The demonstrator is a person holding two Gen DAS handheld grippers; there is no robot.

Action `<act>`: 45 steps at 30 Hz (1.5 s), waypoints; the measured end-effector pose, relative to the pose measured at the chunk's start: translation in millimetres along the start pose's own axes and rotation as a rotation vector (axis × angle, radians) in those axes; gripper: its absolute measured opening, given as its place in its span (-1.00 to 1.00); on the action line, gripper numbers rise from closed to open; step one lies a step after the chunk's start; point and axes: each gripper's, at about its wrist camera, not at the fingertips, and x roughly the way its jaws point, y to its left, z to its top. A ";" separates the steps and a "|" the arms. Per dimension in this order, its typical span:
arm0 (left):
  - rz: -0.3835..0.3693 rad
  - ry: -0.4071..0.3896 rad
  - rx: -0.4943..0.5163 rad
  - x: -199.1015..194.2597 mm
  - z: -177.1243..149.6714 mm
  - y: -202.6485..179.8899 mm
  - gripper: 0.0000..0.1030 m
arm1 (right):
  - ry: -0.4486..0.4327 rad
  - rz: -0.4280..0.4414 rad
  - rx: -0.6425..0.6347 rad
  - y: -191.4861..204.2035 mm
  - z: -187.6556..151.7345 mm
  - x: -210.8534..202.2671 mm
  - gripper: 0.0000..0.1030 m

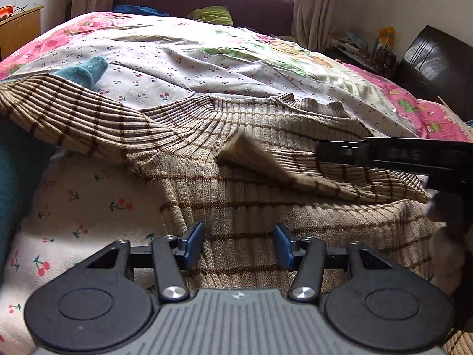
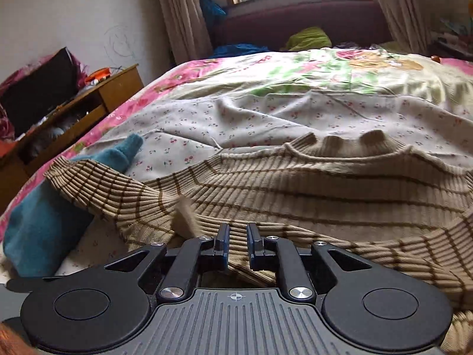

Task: Fold small clothes

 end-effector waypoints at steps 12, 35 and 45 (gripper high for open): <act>-0.097 -0.039 0.192 31.3 64.5 -31.0 0.24 | 0.069 -0.307 -0.176 -120.7 36.3 -26.1 -0.37; -0.061 0.121 0.349 73.1 82.4 -5.0 -0.43 | 0.375 -0.195 -0.533 -109.8 34.3 27.6 -0.95; -0.035 0.036 0.346 71.8 108.6 -7.8 -0.52 | 0.228 -0.266 -0.429 -119.7 62.9 19.0 -0.97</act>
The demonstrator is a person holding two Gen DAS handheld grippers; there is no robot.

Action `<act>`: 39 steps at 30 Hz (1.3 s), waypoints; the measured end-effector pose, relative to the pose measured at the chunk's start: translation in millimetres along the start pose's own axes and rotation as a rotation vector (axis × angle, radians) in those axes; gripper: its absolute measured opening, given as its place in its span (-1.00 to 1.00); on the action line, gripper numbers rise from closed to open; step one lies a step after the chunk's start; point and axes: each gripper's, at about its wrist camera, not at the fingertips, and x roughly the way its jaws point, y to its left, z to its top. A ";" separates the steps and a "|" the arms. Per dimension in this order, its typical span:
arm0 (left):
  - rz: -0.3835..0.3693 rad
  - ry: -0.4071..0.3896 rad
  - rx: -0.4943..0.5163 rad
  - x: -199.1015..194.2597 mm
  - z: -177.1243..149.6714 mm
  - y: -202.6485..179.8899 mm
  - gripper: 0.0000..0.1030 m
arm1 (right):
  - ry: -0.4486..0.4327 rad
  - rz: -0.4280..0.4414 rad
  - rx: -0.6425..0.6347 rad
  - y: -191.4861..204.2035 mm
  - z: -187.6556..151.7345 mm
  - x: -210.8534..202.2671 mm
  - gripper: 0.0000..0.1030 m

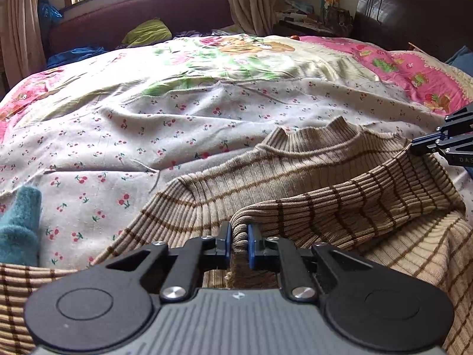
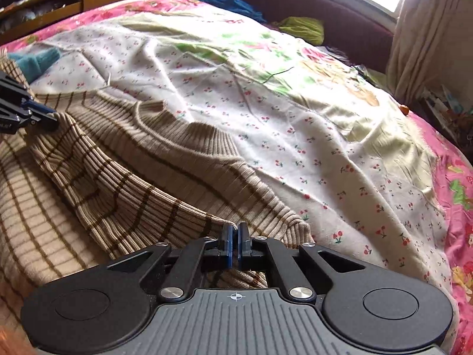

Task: Fold small clothes

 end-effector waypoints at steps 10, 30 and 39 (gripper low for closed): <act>0.087 -0.018 -0.113 -9.1 -21.7 27.4 -0.38 | -0.014 -0.087 0.025 23.4 -12.2 20.4 -0.85; 0.118 -0.090 -0.414 -108.6 -120.1 88.2 -0.34 | -0.189 0.583 -0.246 303.2 191.6 -15.2 -0.62; 0.069 -0.170 -0.479 -124.9 -138.4 105.8 -0.33 | -0.115 0.605 -0.454 447.5 240.5 5.8 -0.23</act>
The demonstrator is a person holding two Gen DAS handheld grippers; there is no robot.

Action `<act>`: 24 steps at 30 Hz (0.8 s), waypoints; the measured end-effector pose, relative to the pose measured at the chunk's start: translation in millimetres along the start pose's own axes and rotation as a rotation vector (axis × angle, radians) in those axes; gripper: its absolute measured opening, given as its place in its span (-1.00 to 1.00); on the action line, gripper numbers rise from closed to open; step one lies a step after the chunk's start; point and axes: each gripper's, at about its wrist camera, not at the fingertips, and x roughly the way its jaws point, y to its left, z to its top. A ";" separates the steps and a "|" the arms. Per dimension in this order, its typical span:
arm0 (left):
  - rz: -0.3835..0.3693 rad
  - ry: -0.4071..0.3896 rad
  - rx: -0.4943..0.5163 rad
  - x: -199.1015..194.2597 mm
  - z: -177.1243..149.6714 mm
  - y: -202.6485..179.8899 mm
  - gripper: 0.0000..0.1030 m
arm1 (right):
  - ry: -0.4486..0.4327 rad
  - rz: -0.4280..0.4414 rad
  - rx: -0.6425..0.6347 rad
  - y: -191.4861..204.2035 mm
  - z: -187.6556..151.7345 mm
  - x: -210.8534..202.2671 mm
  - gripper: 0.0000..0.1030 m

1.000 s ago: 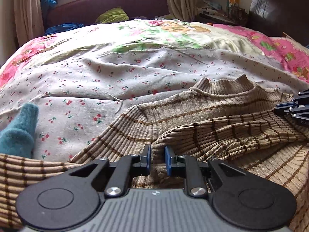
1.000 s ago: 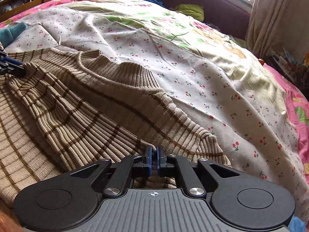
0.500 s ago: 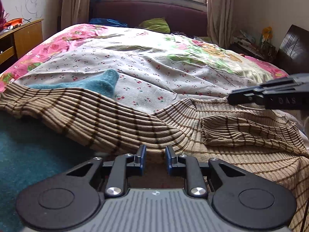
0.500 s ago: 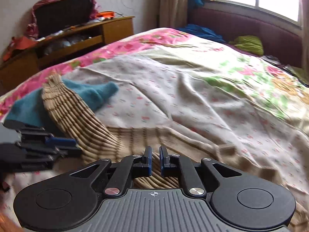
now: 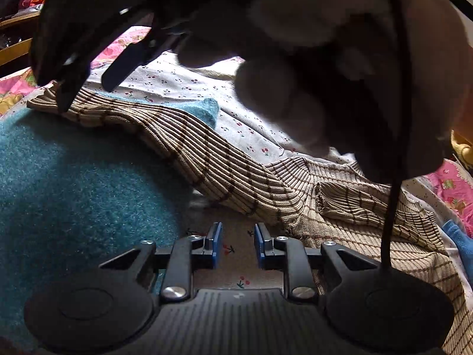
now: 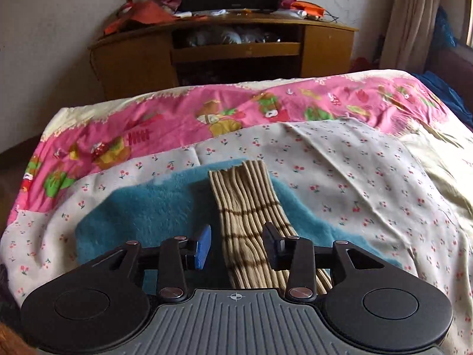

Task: Fold small clothes
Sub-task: 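Lift the held sleeve high with the right gripper and swing it over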

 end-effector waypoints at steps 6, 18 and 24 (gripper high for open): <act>-0.004 -0.012 -0.007 2.7 -2.2 1.9 -0.30 | 0.076 -0.055 0.022 4.1 6.2 35.8 -0.51; 0.161 -0.096 0.009 37.9 28.7 -33.4 0.34 | -0.160 -0.040 0.268 -68.8 -10.6 -98.7 -0.84; 0.240 -0.141 0.060 50.3 32.8 -65.9 0.34 | -0.314 -0.100 0.397 -112.2 -59.2 -189.9 -0.89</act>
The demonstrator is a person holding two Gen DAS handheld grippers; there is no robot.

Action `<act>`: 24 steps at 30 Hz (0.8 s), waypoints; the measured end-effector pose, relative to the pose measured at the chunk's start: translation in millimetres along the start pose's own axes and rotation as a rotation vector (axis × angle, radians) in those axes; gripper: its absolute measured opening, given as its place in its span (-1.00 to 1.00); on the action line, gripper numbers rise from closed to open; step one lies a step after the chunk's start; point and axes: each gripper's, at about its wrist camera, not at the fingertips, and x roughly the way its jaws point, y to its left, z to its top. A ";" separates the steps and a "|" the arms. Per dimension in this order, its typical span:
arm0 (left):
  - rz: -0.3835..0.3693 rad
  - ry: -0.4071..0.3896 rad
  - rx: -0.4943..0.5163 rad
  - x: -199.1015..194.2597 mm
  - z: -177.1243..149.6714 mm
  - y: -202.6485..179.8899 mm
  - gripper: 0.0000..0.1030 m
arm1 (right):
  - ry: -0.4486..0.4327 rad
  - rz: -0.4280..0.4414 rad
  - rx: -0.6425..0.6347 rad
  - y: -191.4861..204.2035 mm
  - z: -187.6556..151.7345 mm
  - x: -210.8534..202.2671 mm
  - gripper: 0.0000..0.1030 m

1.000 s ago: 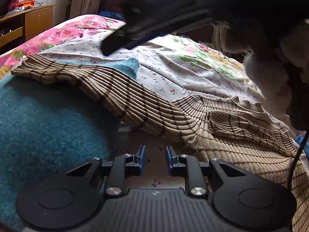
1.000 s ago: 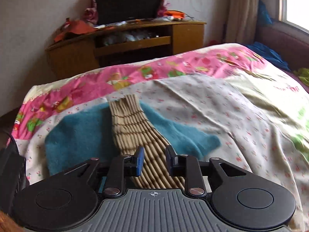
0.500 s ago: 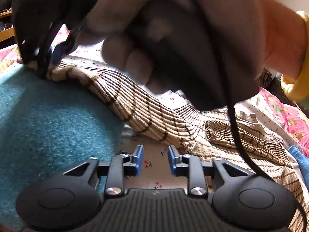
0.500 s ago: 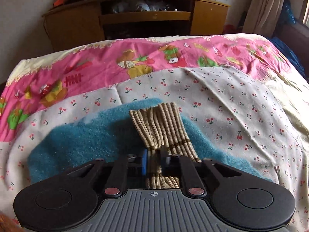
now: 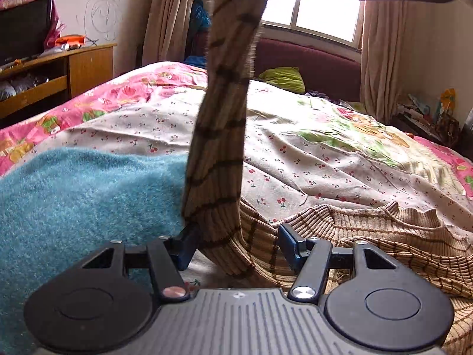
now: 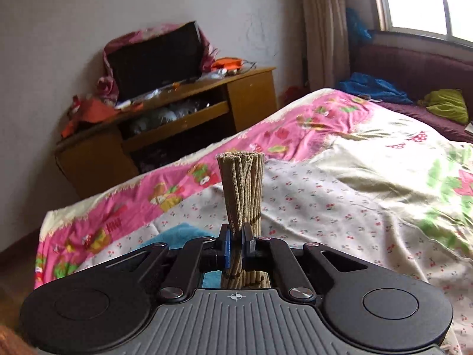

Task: Fold small clothes

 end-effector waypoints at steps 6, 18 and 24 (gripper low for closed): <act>-0.027 -0.084 0.072 -14.8 5.9 -39.9 0.31 | -0.168 -0.073 0.181 -72.1 -36.3 -97.6 -0.89; -0.130 0.064 0.449 21.9 -47.3 -152.8 -0.47 | -0.082 -0.306 0.635 -207.4 -225.2 -164.9 -0.85; -0.112 0.047 0.630 9.7 -73.4 -157.6 -0.46 | -0.065 -0.308 0.853 -229.1 -290.9 -163.1 -0.70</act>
